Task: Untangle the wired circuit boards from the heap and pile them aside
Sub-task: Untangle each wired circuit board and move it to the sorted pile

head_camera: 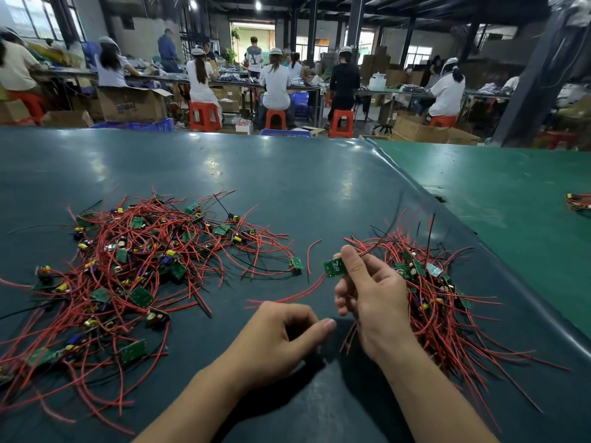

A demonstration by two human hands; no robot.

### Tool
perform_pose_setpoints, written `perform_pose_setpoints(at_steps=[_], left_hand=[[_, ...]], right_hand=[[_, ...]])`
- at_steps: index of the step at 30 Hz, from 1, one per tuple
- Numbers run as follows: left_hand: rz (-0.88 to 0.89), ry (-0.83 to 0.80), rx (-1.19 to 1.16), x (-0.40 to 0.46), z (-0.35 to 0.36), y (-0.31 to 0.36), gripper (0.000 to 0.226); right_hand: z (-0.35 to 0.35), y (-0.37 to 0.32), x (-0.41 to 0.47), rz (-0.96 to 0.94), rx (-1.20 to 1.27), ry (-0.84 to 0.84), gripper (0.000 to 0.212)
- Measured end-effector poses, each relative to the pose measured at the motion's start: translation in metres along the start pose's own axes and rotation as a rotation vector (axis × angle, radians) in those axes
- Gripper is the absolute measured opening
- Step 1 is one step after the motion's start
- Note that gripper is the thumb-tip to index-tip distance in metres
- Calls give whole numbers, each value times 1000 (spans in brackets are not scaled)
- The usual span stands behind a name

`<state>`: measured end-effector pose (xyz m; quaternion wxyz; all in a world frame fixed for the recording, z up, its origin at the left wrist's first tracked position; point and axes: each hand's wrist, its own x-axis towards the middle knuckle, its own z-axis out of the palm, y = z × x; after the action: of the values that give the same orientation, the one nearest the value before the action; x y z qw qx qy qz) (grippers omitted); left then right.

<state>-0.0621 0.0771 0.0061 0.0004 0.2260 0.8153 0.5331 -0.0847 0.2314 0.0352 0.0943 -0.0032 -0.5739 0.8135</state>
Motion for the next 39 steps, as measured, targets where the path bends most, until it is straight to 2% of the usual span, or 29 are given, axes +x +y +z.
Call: perform_pose_setpoints(at_steps=[2, 5, 8, 11, 13, 17, 20, 22, 25, 29, 35, 39], left_hand=[[76, -2, 144, -1, 1, -3, 33], [107, 64, 91, 0, 4, 0, 23], [41, 207, -170, 4, 3, 6, 32], [36, 342, -371, 7, -3, 10, 29], [53, 368, -458, 7, -5, 12, 27], [30, 308, -610, 7, -4, 9, 36], [5, 441, -590, 11, -6, 5, 25], [-1, 512, -533, 12, -8, 3, 18], [-19, 482, -573, 13, -7, 2, 20], [-59, 371, -739, 14, -5, 1, 37], [-42, 430, -600, 14, -7, 2, 20], [-34, 441, -559, 14, -5, 5, 18]], right_hand=[[1, -1, -1, 2, 12, -14, 27], [4, -3, -1, 13, 70, -40, 32], [6, -3, -3, 45, 63, -117, 36], [10, 0, -10, 81, -40, -233, 23], [13, 2, -14, 80, -108, -285, 19], [15, 4, -15, 49, -78, -264, 21], [15, 3, -14, 18, -68, -233, 32], [13, 3, -13, -9, -122, -181, 28], [10, 3, -11, -2, -156, -145, 18], [14, 7, -13, 16, -138, -218, 15], [12, 7, -11, -46, -221, -115, 22], [12, 7, -9, -43, -222, -66, 26]])
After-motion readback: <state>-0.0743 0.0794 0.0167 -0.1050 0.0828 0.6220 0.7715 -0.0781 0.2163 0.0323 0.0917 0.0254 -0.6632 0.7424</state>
